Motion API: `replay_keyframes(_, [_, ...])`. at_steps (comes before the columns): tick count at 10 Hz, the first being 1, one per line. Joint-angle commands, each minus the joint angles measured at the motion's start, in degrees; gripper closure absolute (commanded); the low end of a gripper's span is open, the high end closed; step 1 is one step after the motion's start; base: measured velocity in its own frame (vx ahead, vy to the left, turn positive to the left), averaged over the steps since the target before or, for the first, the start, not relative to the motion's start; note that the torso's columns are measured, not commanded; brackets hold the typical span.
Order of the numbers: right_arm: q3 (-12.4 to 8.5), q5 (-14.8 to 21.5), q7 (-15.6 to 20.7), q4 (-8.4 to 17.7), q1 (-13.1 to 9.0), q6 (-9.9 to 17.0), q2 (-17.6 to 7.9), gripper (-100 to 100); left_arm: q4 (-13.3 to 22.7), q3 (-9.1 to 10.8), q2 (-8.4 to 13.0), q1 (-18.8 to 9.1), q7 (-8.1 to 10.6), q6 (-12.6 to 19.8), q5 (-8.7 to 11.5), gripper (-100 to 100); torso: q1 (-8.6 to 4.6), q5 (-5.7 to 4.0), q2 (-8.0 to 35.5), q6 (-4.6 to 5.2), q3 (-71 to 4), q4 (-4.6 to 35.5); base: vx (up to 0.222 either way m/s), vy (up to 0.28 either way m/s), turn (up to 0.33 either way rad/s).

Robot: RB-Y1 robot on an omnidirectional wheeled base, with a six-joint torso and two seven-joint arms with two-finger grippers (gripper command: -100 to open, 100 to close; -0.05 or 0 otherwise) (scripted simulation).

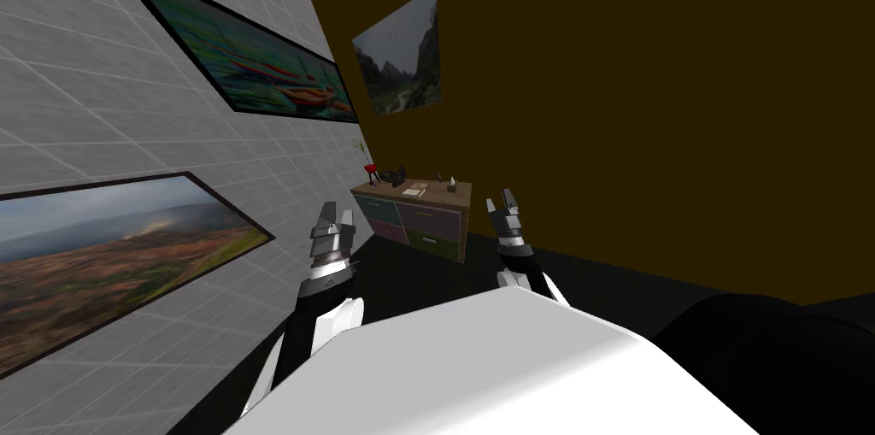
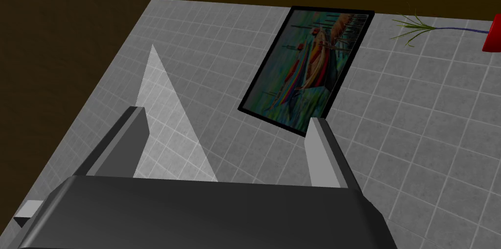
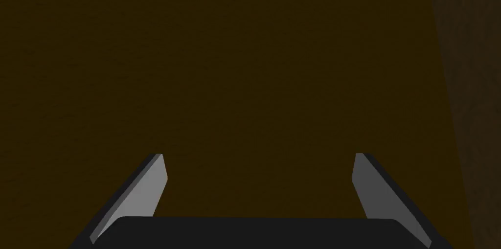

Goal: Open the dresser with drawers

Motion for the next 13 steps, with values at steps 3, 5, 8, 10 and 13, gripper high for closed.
replay_keyframes(3, [0.0, 0.0, 0.0, 0.0, 0.0, 0.0, 0.0, 0, 0.0, 0.0, 0.0, 0.0, 0.0, 0.0, 0.0, 0, 0.0, 0.0, 10.0, 0.0, -20.1, 10.1, 0.0, 0.0, 0.0])
replay_keyframes(5, [0.0, 0.0, 0.0, 0.0, 0.0, 0.0, 0.0, 0, 0.0, 0.0, 0.0, 0.0, 0.0, 0.0, 0.0, 0, 0.0, 0.0, 18.5, 0.0, -36.9, 18.5, 0.0, 0.0, 0.0])
replay_keyframes(8, [0.0, 0.0, 0.0, 0.0, 0.0, 0.0, 0.0, 0, 0.0, 0.0, 0.0, 0.0, 0.0, 0.0, 0.0, 0, 0.0, 0.0, 31.2, 0.0, -62.3, 31.1, 0.0, 0.0, 0.0])
replay_keyframes(10, [0.0, 0.0, 0.0, 0.0, 0.0, 0.0, 0.0, 0, 1.0, -0.22, 2.3, -0.4, -0.01, 0.3, -0.1, -100, 0.0, 0.0, 39.6, 0.0, -79.2, 39.6, 0.013, -0.003, -0.017])
replay_keyframes(13, [0.0, 0.0, 0.0, 0.0, 0.0, 0.0, 0.0, 0, 4.5, -1.0, 4.9, -1.9, -0.03, 1.4, -0.5, -100, 0.0, 0.0, 42.1, 0.01, -84.6, 42.2, 0.063, -0.008, -0.066])
